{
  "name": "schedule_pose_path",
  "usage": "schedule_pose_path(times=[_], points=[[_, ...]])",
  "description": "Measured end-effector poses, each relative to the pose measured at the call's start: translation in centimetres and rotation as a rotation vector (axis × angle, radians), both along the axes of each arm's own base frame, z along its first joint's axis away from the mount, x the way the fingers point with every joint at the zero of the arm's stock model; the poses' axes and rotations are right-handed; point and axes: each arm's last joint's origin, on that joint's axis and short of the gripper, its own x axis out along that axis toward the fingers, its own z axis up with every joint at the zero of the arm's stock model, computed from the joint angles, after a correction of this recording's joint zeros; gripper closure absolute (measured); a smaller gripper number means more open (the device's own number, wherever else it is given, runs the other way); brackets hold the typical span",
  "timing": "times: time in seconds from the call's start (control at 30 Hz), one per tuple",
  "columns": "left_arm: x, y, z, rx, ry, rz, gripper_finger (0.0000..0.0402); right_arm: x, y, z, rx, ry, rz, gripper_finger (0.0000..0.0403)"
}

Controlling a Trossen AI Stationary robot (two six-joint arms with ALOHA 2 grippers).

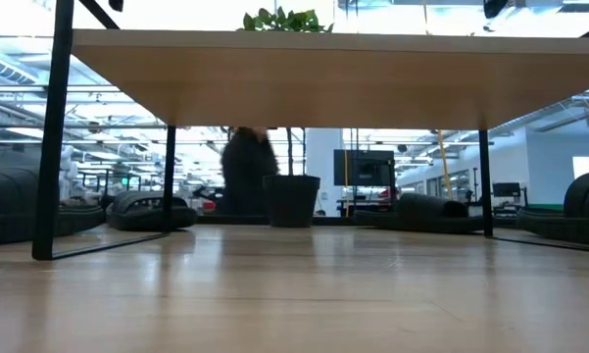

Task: Pick and place slides into the shelf
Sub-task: Put the black slipper on the shelf

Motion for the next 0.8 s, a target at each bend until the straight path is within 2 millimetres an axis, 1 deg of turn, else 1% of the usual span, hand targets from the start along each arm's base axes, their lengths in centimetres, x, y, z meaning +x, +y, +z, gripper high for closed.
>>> schedule_pose_path(times=[0.07, 0.13, 0.3, 0.47, 0.6, 0.7, 0.8], points=[[-0.1, 0.0, -0.2, 0.02, 0.032, -0.01, 0.0401, -0.2, -0.1, 0.7, -0.007, 0.033, -0.018, 0.0403], [-0.2, -0.1, -0.4, 0.022, 0.052, -0.018, 0.0401, -0.1, -0.3, 1.3, -0.014, 0.06, -0.073, 0.0403], [-0.2, -0.1, -0.8, 0.041, 0.112, -0.027, 0.0401, 0.7, -0.5, 2.2, -0.043, 0.194, -0.157, 0.0403], [-0.2, -0.1, -1.3, 0.061, 0.174, -0.029, 0.0396, 1.7, -0.6, 1.8, -0.05, 0.276, -0.161, 0.0403], [-0.2, -0.1, -1.7, 0.039, 0.201, -0.036, 0.0396, 2.3, -0.9, 1.5, -0.08, 0.308, -0.273, 0.0403], [-0.3, -0.1, -1.9, 0.008, 0.212, -0.036, 0.04, 2.3, -1.1, 1.5, -0.115, 0.319, -0.344, 0.0403], [-0.3, -0.1, -2.0, -0.023, 0.207, -0.033, 0.0398, 2.0, -1.1, 1.5, -0.117, 0.326, -0.358, 0.04]])
